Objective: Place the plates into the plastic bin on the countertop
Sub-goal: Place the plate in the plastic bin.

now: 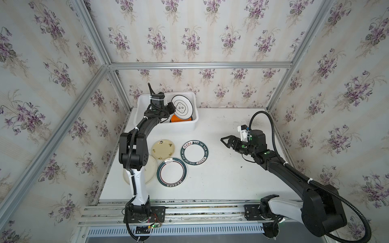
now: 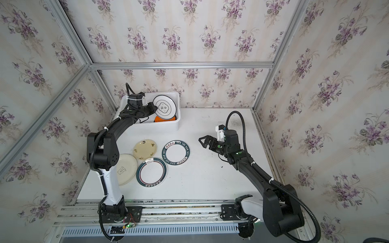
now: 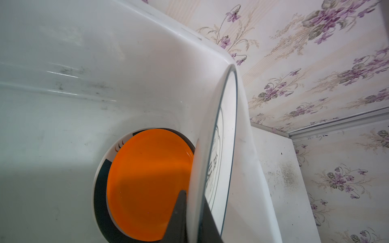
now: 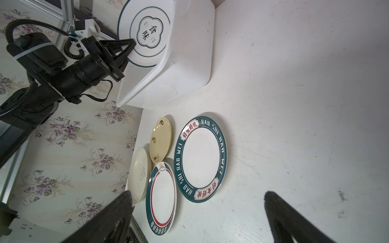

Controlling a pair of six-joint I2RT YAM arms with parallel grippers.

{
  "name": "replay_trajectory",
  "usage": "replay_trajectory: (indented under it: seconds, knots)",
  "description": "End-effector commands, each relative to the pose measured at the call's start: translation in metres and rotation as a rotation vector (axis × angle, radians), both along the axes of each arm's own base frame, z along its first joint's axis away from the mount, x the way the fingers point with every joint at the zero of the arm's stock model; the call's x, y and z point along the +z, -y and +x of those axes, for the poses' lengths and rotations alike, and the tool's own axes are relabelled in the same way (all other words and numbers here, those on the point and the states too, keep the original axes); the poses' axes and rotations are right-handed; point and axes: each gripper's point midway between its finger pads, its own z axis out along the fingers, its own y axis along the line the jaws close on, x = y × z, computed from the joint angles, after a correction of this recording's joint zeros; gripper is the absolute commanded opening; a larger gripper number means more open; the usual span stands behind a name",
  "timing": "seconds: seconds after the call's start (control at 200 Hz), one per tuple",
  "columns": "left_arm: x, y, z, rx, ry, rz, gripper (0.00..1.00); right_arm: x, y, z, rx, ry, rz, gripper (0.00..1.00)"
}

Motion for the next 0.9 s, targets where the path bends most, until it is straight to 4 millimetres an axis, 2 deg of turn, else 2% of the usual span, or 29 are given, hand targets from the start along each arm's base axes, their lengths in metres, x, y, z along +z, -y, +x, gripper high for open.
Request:
replay_trajectory:
  seconds: [0.0,0.385,0.535,0.68,0.76,0.85,0.875,0.895]
  knots:
    - [-0.003,0.009,0.006,-0.042,-0.008,-0.047,0.08,0.003,0.001,0.002,-0.002,0.024,-0.011,1.00]
    - [-0.052,0.018,0.013,-0.090,-0.109,-0.046,0.10,-0.004,0.003,0.002,-0.008,0.015,-0.027,1.00]
    - [-0.068,0.023,0.013,-0.112,-0.147,-0.047,0.15,-0.003,0.002,0.004,-0.011,0.013,-0.016,1.00]
    - [-0.072,0.028,0.011,-0.134,-0.154,-0.040,0.29,-0.003,0.002,0.002,-0.012,0.009,-0.015,1.00]
    - [-0.068,0.031,0.010,-0.149,-0.141,-0.029,0.42,-0.004,0.003,0.002,-0.016,0.008,-0.018,0.99]
    - [-0.060,0.037,0.009,-0.179,-0.117,-0.018,0.50,-0.004,0.003,0.002,-0.015,0.007,-0.022,0.99]
    - [-0.057,0.037,0.009,-0.183,-0.111,-0.016,0.54,-0.005,0.003,0.002,-0.015,0.006,-0.023,1.00]
    - [-0.056,0.037,0.009,-0.183,-0.109,-0.014,0.61,-0.004,0.003,0.002,-0.014,0.007,-0.022,1.00]
